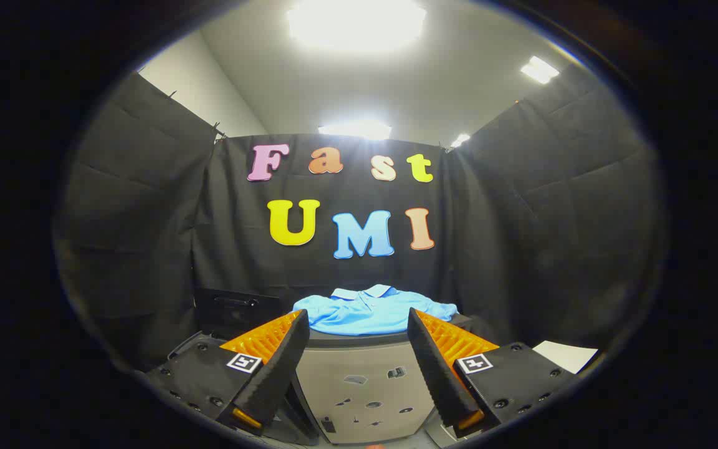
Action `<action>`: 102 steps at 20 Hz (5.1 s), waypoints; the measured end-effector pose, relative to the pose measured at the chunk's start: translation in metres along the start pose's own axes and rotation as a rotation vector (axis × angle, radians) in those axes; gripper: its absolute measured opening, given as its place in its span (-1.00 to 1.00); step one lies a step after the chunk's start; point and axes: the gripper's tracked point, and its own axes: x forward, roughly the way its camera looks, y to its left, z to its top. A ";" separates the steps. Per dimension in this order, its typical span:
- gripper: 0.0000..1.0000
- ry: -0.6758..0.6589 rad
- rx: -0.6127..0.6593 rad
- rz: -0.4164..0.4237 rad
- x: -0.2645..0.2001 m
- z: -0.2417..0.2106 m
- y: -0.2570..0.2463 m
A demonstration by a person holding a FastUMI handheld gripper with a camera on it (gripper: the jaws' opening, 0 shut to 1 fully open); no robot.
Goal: Put the clothes into the washing machine and then close the washing machine lid.
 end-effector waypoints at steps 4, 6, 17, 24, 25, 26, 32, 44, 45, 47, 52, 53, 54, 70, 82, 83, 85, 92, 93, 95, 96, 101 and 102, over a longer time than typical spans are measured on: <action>0.96 0.015 -0.016 0.055 -0.003 -0.007 0.017; 0.96 0.014 -0.015 0.060 -0.004 -0.009 0.018; 0.96 0.029 0.013 0.072 -0.003 -0.014 0.031; 0.96 0.029 0.019 0.059 -0.004 -0.007 0.024; 0.96 0.026 0.019 0.056 -0.003 -0.004 0.023; 0.96 0.022 0.021 0.054 0.001 0.000 0.021; 0.96 0.025 0.032 0.059 0.032 0.015 0.015; 0.96 0.091 0.075 0.034 0.131 0.026 -0.019; 0.96 0.097 0.076 0.037 0.139 0.026 -0.020; 0.96 0.120 0.076 0.042 0.157 0.024 -0.023; 0.96 0.210 0.067 0.074 0.197 0.011 -0.023; 0.96 0.227 0.058 0.081 0.205 0.008 -0.023; 0.96 0.248 0.044 0.089 0.212 0.004 -0.023; 0.97 0.543 -0.032 0.160 0.303 -0.057 -0.031; 0.97 0.791 -0.098 0.225 0.338 -0.118 -0.030; 0.96 0.810 -0.099 0.228 0.336 -0.122 -0.029; 0.96 0.832 -0.094 0.237 0.335 -0.127 -0.028; 0.65 0.859 -0.080 0.266 0.335 -0.127 -0.023; 0.42 0.854 -0.084 0.268 0.334 -0.127 -0.024; 0.40 0.858 -0.087 0.278 0.333 -0.127 -0.023; 0.39 0.860 -0.065 0.279 0.332 -0.124 -0.022; -0.74 0.819 -0.070 0.307 0.332 -0.124 -0.020; -0.75 0.811 -0.025 0.286 0.326 -0.120 -0.019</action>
